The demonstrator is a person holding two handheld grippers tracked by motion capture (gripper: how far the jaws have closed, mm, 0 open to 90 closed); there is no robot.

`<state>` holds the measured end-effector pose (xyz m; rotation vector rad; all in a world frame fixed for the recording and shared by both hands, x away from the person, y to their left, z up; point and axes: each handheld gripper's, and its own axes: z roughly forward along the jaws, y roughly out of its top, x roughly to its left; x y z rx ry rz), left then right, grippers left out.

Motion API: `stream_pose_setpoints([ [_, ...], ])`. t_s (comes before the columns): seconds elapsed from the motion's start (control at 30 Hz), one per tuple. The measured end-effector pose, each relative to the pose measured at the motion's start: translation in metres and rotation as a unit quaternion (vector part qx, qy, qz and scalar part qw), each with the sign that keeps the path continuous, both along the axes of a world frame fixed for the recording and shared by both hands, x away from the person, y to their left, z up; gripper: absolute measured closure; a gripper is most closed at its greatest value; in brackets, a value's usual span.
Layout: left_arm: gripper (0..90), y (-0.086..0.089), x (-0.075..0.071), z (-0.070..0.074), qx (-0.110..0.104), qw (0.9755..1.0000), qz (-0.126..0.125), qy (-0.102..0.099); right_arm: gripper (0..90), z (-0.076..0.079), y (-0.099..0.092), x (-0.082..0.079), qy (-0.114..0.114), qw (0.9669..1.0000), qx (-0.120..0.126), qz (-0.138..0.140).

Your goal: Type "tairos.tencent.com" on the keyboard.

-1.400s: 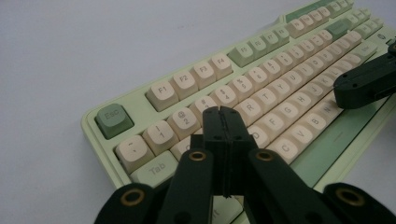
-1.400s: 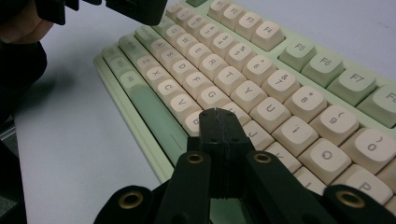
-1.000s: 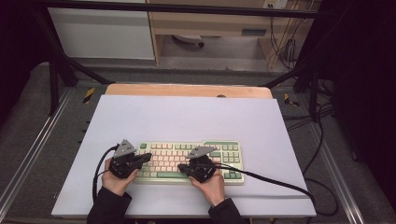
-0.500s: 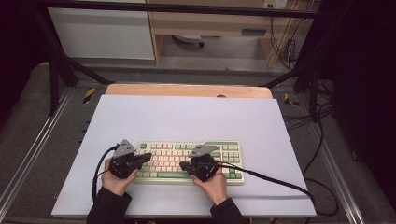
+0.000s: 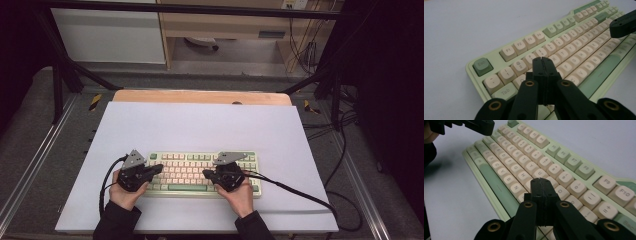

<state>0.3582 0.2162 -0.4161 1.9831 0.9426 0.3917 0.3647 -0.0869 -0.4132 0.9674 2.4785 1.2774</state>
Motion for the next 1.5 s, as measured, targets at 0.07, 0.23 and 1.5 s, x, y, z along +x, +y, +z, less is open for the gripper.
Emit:
stream_pose_setpoints([
  [0.07, 90.0, -0.001, 0.000, 0.000, 0.000, 1.0000, -0.002, 0.000, 90.0, 0.000, -0.005, 0.000, -0.001, 1.0000, 0.001, -0.004],
  [0.23, 90.0, -0.005, -0.001, 0.000, 0.001, 1.0000, -0.006, 0.001, 90.0, 0.000, -0.016, 0.000, -0.001, 0.9999, 0.004, -0.015],
  [1.5, 90.0, -0.037, -0.007, -0.013, 0.031, 0.9979, -0.054, 0.021, 90.0, 0.001, -0.031, -0.003, -0.005, 0.9996, 0.005, -0.026],
])
